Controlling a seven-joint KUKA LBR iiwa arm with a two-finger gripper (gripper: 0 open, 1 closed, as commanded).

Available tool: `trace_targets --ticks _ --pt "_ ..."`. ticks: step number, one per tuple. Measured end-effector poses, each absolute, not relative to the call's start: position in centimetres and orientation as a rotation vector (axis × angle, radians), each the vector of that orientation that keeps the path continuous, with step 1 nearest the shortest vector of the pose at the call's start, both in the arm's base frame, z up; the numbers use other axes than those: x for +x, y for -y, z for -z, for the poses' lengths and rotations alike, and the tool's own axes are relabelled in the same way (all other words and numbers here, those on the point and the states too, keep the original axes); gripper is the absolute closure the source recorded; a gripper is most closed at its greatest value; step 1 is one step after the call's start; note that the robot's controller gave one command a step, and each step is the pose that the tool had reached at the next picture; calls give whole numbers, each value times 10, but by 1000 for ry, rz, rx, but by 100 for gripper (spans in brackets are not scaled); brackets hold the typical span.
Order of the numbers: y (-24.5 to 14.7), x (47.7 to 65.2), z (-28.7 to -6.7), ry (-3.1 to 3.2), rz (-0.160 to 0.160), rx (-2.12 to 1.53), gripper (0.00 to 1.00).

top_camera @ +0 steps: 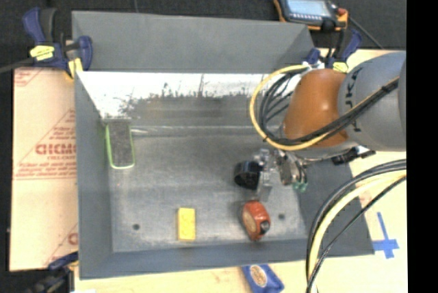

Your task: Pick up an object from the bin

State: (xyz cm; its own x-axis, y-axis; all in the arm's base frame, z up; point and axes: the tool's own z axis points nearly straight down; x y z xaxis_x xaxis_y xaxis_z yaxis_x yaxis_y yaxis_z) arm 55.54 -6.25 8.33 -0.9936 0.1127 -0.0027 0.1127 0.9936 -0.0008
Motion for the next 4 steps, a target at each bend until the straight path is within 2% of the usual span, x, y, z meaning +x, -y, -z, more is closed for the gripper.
trace_targets --ticks 1,2,3,4 --pt "68 542 -80 -3114 3 188 100" --pt "60 523 -90 -3111 2 183 100" --pt "62 534 -93 -3133 0 183 100" --pt "55 523 -82 -3132 2 168 100"
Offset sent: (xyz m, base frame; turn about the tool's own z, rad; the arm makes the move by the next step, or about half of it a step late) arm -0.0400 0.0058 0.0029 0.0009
